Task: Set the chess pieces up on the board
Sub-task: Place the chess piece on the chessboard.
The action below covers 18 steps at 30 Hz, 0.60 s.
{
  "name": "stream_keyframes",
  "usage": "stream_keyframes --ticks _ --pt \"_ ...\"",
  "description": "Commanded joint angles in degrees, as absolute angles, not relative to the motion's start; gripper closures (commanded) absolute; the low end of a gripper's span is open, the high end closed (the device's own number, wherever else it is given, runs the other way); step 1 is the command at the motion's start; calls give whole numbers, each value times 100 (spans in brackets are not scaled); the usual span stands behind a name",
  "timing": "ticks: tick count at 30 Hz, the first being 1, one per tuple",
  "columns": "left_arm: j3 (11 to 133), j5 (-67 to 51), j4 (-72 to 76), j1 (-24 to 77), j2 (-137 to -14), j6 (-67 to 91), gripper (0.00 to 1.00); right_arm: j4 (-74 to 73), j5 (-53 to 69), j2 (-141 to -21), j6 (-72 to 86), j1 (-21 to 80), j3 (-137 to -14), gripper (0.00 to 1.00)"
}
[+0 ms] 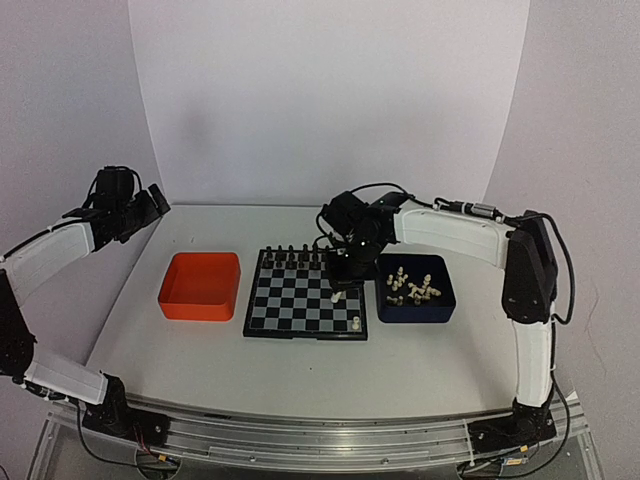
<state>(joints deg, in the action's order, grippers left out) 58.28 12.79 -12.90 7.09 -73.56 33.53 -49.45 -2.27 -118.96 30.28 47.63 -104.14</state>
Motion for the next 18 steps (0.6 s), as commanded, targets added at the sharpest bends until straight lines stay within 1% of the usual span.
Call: stream_keyframes --ticks 1,7,18 --pt "5777 1425 -1094 710 -7173 3296 0 -5085 -401 -12084 3308 5048 -10638 100" --pt "5639 1412 -1083 712 -7046 3246 0 -5101 -917 -12177 3486 5347 -10487 100" --pt "5703 1384 -1041 709 -7138 3157 0 -5294 -1214 -12217 3820 5421 -10322 100"
